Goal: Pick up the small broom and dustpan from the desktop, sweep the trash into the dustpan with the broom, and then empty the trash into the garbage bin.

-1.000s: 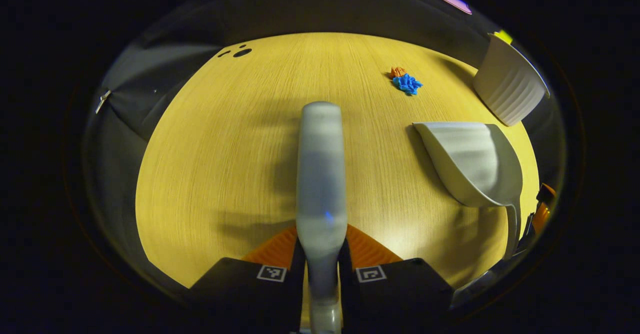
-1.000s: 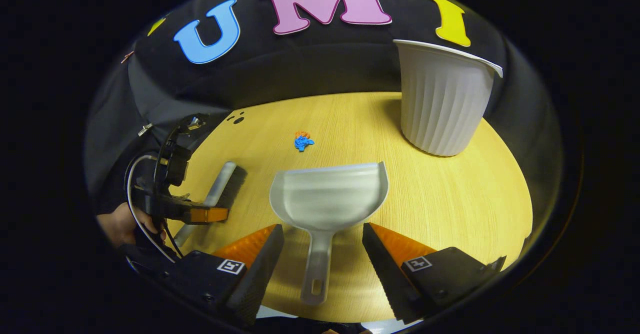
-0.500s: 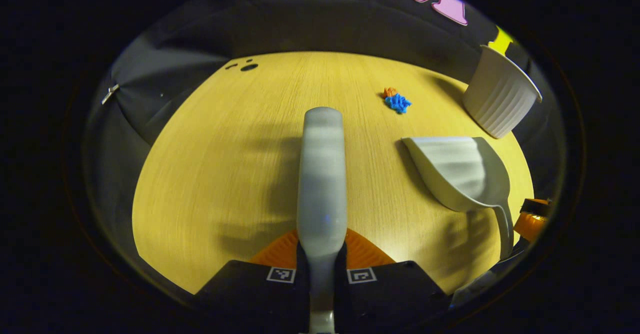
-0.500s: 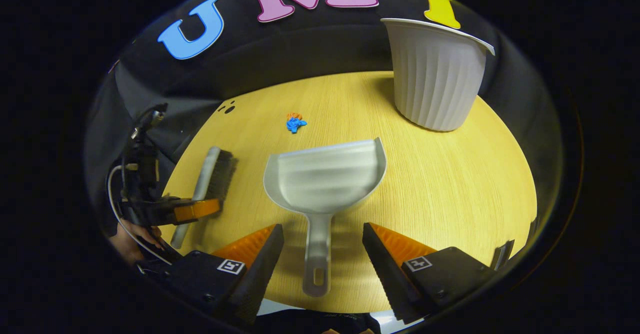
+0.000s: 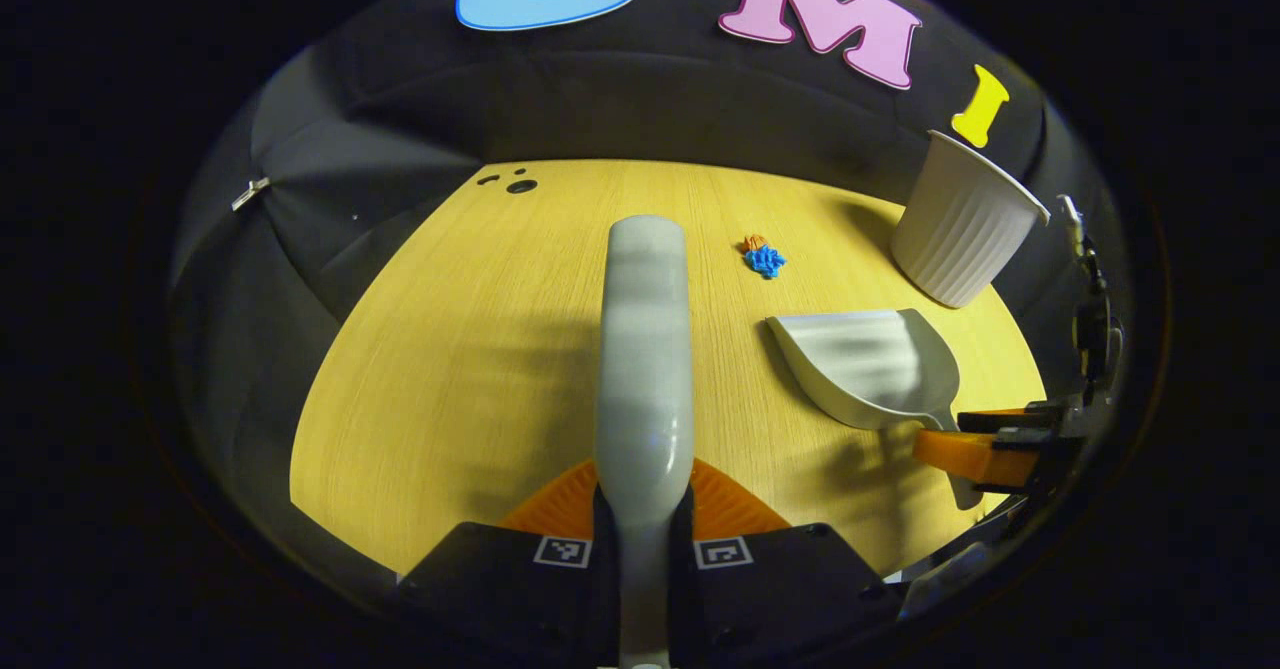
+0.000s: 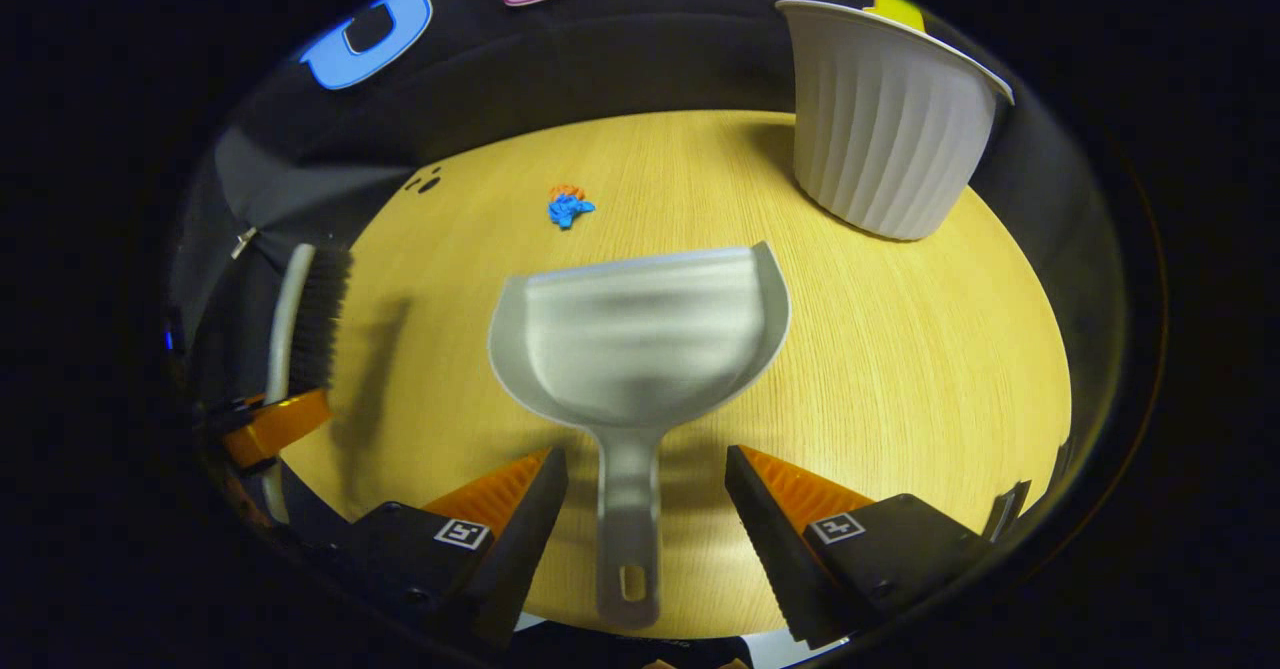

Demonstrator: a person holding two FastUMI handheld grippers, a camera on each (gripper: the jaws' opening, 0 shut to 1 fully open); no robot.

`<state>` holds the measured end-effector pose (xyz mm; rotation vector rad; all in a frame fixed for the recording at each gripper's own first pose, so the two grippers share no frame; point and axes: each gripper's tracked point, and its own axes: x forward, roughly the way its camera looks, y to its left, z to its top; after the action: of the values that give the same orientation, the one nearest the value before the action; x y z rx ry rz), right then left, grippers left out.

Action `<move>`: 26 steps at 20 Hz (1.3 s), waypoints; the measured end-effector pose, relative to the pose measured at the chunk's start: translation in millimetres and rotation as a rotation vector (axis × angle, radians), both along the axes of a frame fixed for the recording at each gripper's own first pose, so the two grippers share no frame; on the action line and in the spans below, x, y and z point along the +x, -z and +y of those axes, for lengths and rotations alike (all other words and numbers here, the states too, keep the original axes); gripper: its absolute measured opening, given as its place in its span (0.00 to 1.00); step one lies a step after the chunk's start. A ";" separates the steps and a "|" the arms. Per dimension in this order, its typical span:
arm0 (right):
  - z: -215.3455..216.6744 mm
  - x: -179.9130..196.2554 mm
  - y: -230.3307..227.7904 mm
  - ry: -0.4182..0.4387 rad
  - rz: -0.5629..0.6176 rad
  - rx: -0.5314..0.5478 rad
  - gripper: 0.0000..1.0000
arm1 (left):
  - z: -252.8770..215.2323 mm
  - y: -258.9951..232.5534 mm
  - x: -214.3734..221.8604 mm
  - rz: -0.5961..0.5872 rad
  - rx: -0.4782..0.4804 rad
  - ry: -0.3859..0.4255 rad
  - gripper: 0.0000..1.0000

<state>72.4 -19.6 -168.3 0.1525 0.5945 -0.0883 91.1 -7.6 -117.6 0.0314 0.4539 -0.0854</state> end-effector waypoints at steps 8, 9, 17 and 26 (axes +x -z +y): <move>0.6 18.6 22.4 0.017 0.108 -0.015 0.99 | 22.1 0.8 -22.1 -0.003 -0.011 -0.064 0.23; 0.4 20.0 23.9 0.015 0.118 -0.025 0.98 | 23.8 2.1 -22.1 0.000 -0.020 -0.071 0.23; -2.7 27.8 20.6 0.005 0.133 -0.052 0.41 | 27.8 2.7 -13.1 0.016 -0.029 -0.092 0.23; -8.2 29.5 20.2 -0.125 0.150 -0.052 0.34 | 8.5 -6.8 35.3 0.060 -0.024 -0.047 0.23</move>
<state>101.9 -27.8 -188.4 0.0581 0.7494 0.0057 126.3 0.9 -110.8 -0.0050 0.5130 -0.0454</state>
